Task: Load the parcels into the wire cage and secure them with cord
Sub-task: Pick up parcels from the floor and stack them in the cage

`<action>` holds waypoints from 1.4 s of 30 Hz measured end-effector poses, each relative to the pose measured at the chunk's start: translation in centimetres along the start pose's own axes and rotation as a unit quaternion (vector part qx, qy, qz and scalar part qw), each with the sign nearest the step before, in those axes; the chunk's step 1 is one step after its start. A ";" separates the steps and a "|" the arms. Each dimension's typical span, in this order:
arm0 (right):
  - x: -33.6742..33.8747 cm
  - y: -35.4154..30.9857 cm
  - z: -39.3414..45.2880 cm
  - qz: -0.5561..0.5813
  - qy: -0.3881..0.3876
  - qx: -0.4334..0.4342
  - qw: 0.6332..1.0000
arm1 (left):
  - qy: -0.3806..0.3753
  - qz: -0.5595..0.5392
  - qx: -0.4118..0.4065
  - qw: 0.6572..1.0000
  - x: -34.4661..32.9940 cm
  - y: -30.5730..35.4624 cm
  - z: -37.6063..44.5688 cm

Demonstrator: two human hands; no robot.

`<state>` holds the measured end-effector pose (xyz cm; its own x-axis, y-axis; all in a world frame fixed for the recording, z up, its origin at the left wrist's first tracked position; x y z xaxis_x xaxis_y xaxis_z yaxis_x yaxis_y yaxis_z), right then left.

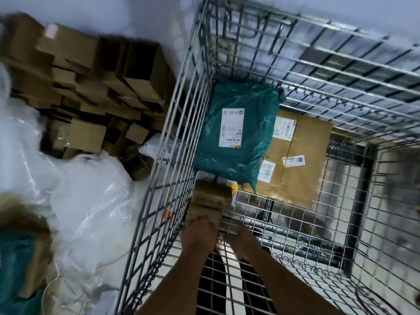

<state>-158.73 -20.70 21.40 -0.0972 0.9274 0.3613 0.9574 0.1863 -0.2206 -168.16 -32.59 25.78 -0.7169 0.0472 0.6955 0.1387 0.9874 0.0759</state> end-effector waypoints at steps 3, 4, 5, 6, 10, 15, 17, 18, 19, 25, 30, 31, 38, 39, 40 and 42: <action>3.6 -1.8 -2.6 0.095 0.045 -0.024 0.994 | 0.012 -0.022 -0.015 1.000 3.7 1.9 -1.8; 5.6 -3.0 -3.7 0.105 0.082 -0.010 0.991 | 0.019 -0.018 -0.030 0.999 5.2 2.8 -2.2; 8.0 -4.4 -5.3 0.087 0.112 0.002 0.990 | 0.034 -0.009 -0.056 0.998 7.3 4.0 -2.7; 10.2 -5.3 -6.4 0.062 0.134 0.027 0.989 | 0.046 0.008 -0.091 0.995 9.6 5.4 -3.1; 21.9 -11.7 -12.2 -0.045 0.242 0.095 0.965 | 0.125 0.021 -0.206 0.970 22.1 12.4 -4.8; 37.0 -21.6 -23.2 -0.075 0.321 0.181 0.927 | 0.257 0.026 -0.302 0.918 39.6 20.4 -9.2; 42.5 -25.1 -28.7 -0.074 0.371 0.218 0.900 | 0.299 -0.003 -0.306 0.904 46.7 22.4 -12.1; 45.0 -26.8 -31.5 -0.073 0.398 0.238 0.883 | 0.314 -0.016 -0.310 0.897 50.1 23.4 -13.7; 46.9 -28.1 -33.9 -0.076 0.415 0.254 0.870 | 0.327 -0.021 -0.313 0.891 52.8 24.0 -15.0; 51.1 -32.8 -45.6 -0.130 0.442 0.312 0.831 | 0.376 -0.017 -0.314 0.872 62.6 23.1 -23.7; 47.5 -38.6 -51.4 -0.240 0.447 0.402 0.762 | 0.446 -0.026 -0.249 0.859 66.6 15.8 -28.6; 45.9 -40.1 -52.4 -0.257 0.438 0.426 0.749 | 0.452 -0.026 -0.223 0.863 67.0 13.3 -29.5; 26.3 -49.4 -59.2 -0.309 0.325 0.569 0.690 | 0.503 -0.078 -0.008 0.861 66.3 -11.5 -38.4; 23.0 -50.2 -60.3 -0.324 0.301 0.583 0.681 | 0.509 -0.090 0.025 0.855 65.6 -15.1 -39.9; 19.0 -51.0 -61.6 -0.342 0.275 0.599 0.669 | 0.517 -0.105 0.064 0.847 64.2 -19.4 -41.6; 11.3 -52.1 -64.1 -0.369 0.227 0.629 0.645 | 0.521 -0.137 0.136 0.832 61.2 -27.5 -45.0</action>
<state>-192.32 -40.74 95.03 -0.0384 0.2978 0.9539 -0.3106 0.9037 -0.2946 -185.12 -63.63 98.40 0.3042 -0.2008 0.9312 -0.1931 0.9442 0.2667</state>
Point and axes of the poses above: each hand's wrist, its own z-axis towards the middle knuckle, its own x-axis out of the back of the hand, y = z × x, the point moved 2 cm from there along z, towards the middle knuckle, and after that the axes turned 9 degrees about y, right-handed, at the moved point
